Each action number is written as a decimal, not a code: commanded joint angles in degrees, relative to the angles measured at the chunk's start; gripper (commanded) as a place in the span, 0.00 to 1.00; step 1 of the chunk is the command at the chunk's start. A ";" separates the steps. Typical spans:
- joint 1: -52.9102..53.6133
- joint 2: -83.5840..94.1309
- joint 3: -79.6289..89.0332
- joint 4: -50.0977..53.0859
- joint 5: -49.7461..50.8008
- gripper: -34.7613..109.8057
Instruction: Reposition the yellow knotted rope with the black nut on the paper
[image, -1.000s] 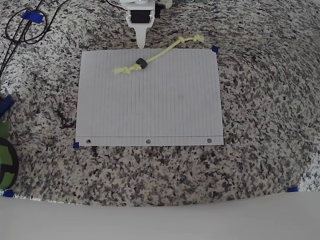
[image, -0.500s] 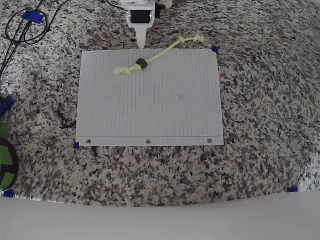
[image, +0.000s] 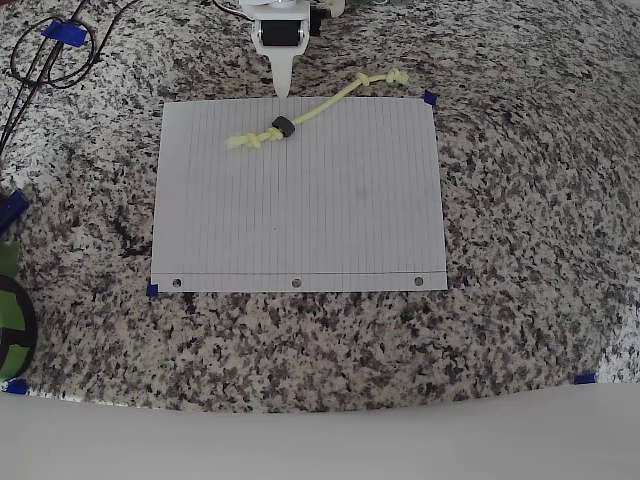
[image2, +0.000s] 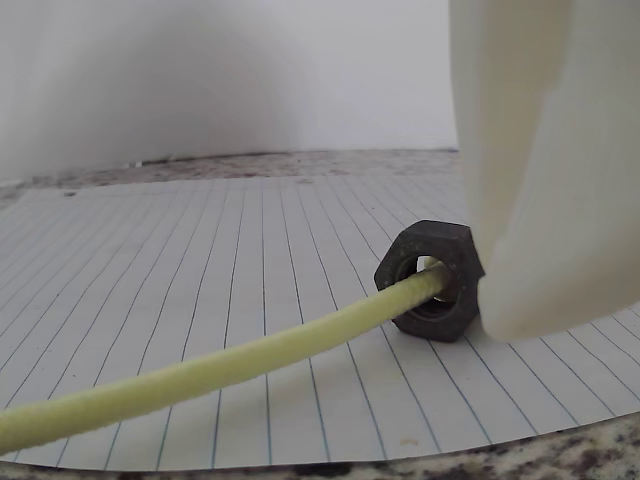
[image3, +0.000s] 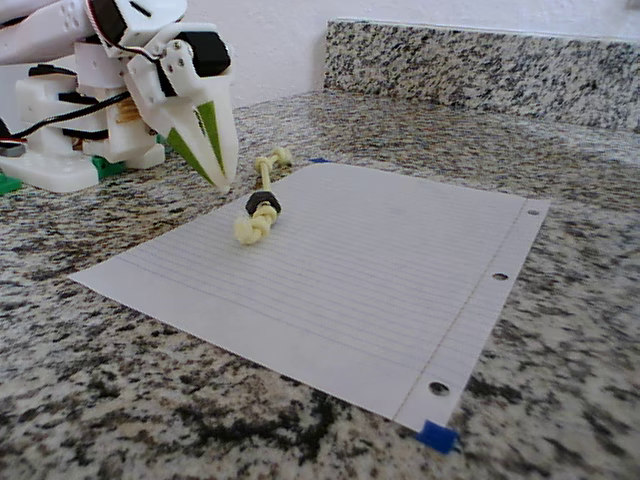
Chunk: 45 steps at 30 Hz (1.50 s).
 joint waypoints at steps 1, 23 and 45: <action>0.26 0.44 0.09 0.26 -0.18 0.24; -0.18 0.44 0.09 0.26 0.00 0.24; -0.09 -5.98 -13.18 -2.37 0.18 0.24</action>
